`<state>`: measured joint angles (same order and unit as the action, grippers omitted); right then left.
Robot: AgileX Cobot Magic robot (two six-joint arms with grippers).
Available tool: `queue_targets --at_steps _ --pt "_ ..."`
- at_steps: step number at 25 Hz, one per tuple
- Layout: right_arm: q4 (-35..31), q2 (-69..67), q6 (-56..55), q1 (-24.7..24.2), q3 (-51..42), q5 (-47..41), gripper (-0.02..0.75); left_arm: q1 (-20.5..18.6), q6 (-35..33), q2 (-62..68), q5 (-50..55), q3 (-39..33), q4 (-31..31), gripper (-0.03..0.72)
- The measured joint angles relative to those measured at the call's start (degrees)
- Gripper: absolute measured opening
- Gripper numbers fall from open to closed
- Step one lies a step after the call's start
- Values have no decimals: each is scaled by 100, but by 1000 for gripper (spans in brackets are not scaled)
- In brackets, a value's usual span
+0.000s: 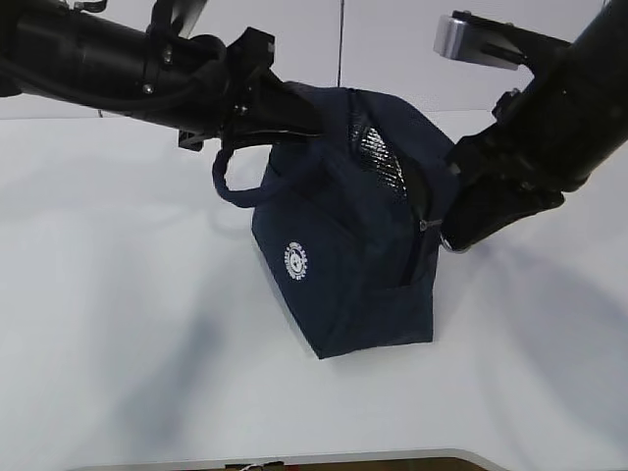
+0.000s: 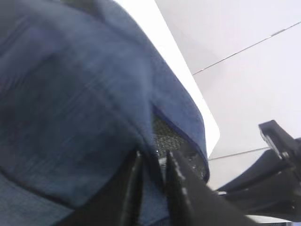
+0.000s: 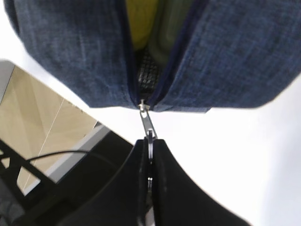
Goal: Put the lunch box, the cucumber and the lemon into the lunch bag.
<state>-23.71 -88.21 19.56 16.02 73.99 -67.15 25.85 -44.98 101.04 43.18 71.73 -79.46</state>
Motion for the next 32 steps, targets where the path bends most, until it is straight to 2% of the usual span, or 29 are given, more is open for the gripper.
queue_targets --at_steps 5,9,18,32 --pt "47 0 -37 0 0 -186 5 0 -77 0 0 0 -11 314" --pt "47 0 -37 0 0 -200 5 0 -198 0 140 0 -36 398" --pt "56 -98 -60 0 153 -297 5 0 -563 -166 335 0 34 417" --pt "56 -131 -72 0 328 -344 5 0 -598 -368 749 -78 895 417"
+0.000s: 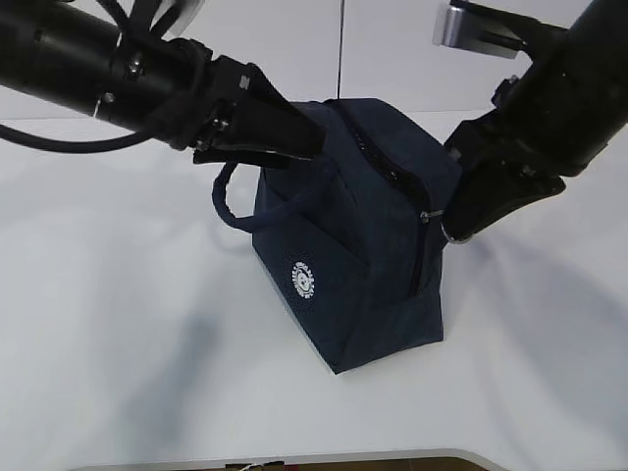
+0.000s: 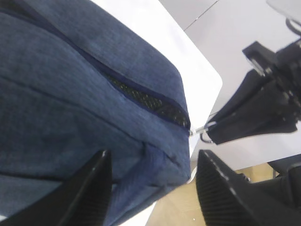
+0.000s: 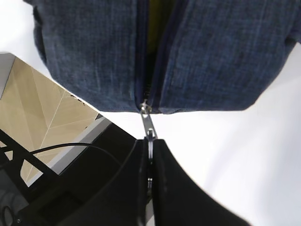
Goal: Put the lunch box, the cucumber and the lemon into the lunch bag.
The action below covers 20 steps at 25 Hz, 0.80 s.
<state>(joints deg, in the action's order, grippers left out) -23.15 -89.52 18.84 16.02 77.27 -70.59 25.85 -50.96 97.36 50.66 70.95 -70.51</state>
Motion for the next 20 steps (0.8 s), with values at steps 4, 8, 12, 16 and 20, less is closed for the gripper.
queue_targets --at_steps 4,8,12,16,20 --pt "0 -40 -11 0 60 -13 5 0 0 -177 -203 -309 23 417" --pt "0 -84 -11 0 108 -36 5 28 0 -439 -494 -663 35 417" --pt "0 -93 -11 0 108 -36 5 278 -44 -687 -859 -868 44 417" --pt "0 -93 -11 0 108 -36 5 708 -128 -884 -1327 -914 66 417" --pt "0 -146 12 0 136 -36 5 1084 -151 -952 -1646 -947 113 417"
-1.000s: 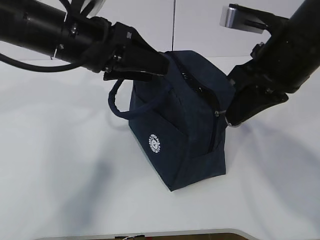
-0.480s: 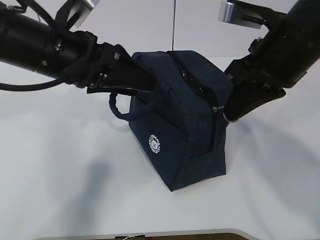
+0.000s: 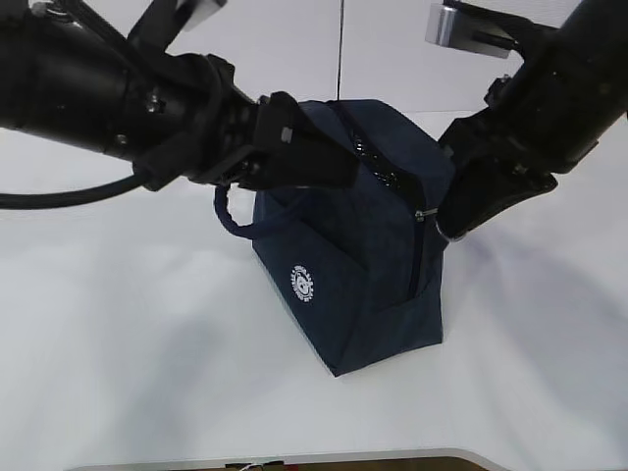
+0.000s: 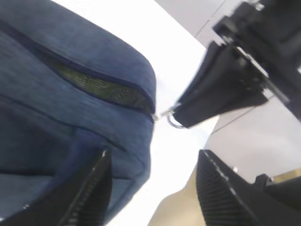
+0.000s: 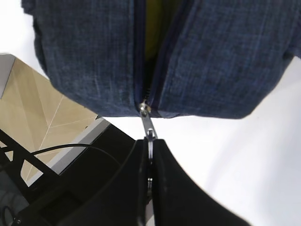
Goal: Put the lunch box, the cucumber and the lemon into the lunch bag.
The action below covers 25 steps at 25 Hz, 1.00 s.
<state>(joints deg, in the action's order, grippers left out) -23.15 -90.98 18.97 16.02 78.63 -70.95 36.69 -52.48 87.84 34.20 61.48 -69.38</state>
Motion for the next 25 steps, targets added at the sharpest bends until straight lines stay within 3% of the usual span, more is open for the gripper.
queue_targets --at_steps 8,15,25 --pt "-35 -63 106 0 25 0 5 180 -18 0 -220 -556 -325 417" --pt "-214 -66 259 0 25 0 5 703 -18 0 -971 -649 -460 417" --pt "-368 -75 469 0 25 0 5 758 98 362 -1244 -649 -437 417"
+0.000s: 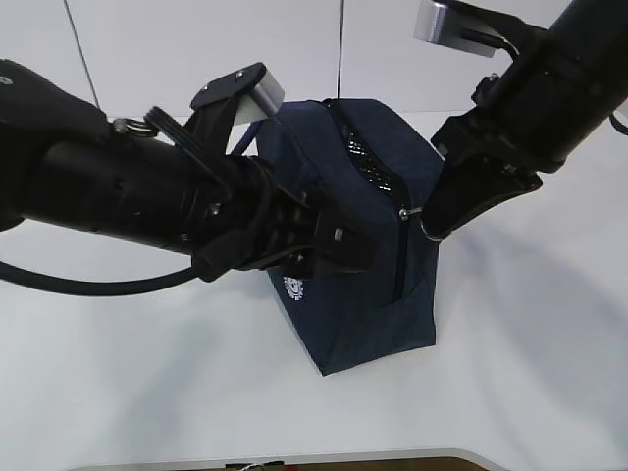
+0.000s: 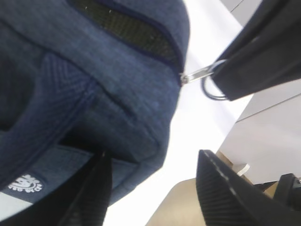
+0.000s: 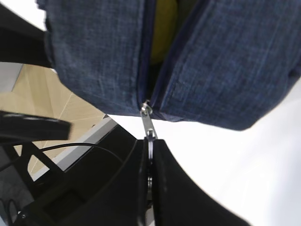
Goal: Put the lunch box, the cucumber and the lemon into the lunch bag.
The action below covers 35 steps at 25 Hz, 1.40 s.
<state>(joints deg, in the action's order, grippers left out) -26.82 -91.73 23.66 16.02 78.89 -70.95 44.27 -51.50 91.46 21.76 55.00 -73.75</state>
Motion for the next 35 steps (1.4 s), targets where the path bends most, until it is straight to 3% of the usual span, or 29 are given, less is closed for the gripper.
queue_targets --at_steps 8,10,13,15,17,35 --pt "-51 0 104 0 0 0 5 0 13 221 -137 0 0 414" --pt "-51 0 118 0 0 0 5 0 13 221 -137 0 -11 381" --pt "-51 0 126 0 0 0 5 0 13 221 -187 0 -34 222" --pt "-51 0 126 0 0 0 5 0 13 221 -252 0 -58 77" --pt "-51 0 126 0 0 0 5 0 13 221 -299 0 -67 11" --pt "-1 -37 -107 0 539 -58 5 0 13 221 -383 0 -67 -13"
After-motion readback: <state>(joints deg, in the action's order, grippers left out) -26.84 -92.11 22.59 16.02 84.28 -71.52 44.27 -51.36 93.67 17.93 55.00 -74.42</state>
